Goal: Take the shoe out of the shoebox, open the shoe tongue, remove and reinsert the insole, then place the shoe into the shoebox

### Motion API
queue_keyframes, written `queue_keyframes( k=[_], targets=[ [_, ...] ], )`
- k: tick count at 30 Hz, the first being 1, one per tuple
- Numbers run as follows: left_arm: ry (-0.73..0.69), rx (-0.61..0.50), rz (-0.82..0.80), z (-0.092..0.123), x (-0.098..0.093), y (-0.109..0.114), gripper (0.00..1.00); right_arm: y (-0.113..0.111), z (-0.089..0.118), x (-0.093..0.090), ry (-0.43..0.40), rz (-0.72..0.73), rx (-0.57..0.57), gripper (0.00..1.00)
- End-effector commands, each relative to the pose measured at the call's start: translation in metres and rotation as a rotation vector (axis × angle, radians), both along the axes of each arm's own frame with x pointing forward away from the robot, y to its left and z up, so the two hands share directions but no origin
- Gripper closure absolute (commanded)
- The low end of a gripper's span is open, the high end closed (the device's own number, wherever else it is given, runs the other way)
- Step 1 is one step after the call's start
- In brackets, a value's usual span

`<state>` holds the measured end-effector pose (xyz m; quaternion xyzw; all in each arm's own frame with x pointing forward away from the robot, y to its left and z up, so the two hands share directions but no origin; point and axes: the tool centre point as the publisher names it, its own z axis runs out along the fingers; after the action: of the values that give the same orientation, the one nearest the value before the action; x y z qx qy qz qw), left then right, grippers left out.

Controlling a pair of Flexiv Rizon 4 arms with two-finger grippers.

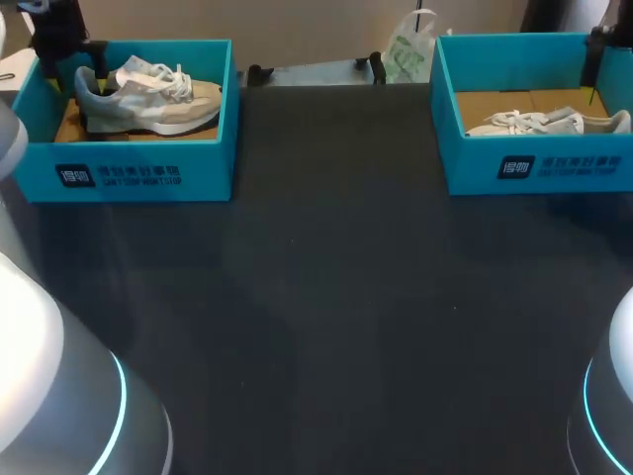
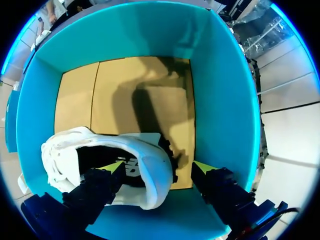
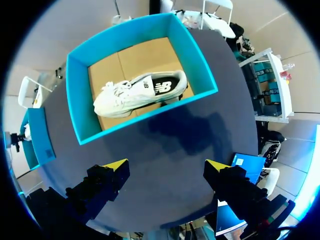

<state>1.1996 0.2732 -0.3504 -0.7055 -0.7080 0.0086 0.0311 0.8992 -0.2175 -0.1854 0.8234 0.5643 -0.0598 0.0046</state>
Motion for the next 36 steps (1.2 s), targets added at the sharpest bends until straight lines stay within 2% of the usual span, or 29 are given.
queue_keyframes(
  k=[1,8,17,30,33,34,36],
  targets=[
    [0.011,0.003,0.005,-0.01,0.011,0.001,0.15,0.0,0.0,-0.001,-0.002,0.0,0.0,0.0],
    [0.016,-0.006,0.026,-0.02,0.013,0.004,0.18,0.0,0.0,-0.001,-0.002,0.0,0.0,0.0],
    [0.02,0.003,0.041,-0.032,0.014,0.006,0.28,0.0,0.0,-0.001,-0.002,0.0,0.0,0.0],
    [0.025,0.019,0.051,-0.045,0.013,0.007,0.29,0.0,0.0,-0.001,-0.002,0.0,0.0,0.0],
    [0.027,0.022,0.055,-0.047,0.014,0.008,0.37,0.0,0.0,-0.001,-0.002,0.0,0.0,0.0],
    [0.028,0.023,0.058,-0.047,0.014,0.008,0.47,0.0,0.0,-0.001,-0.002,0.0,0.0,0.0],
    [0.029,0.022,0.06,-0.047,0.014,0.008,0.56,0.0,0.0,-0.001,-0.002,0.0,0.0,0.0]
  ],
)
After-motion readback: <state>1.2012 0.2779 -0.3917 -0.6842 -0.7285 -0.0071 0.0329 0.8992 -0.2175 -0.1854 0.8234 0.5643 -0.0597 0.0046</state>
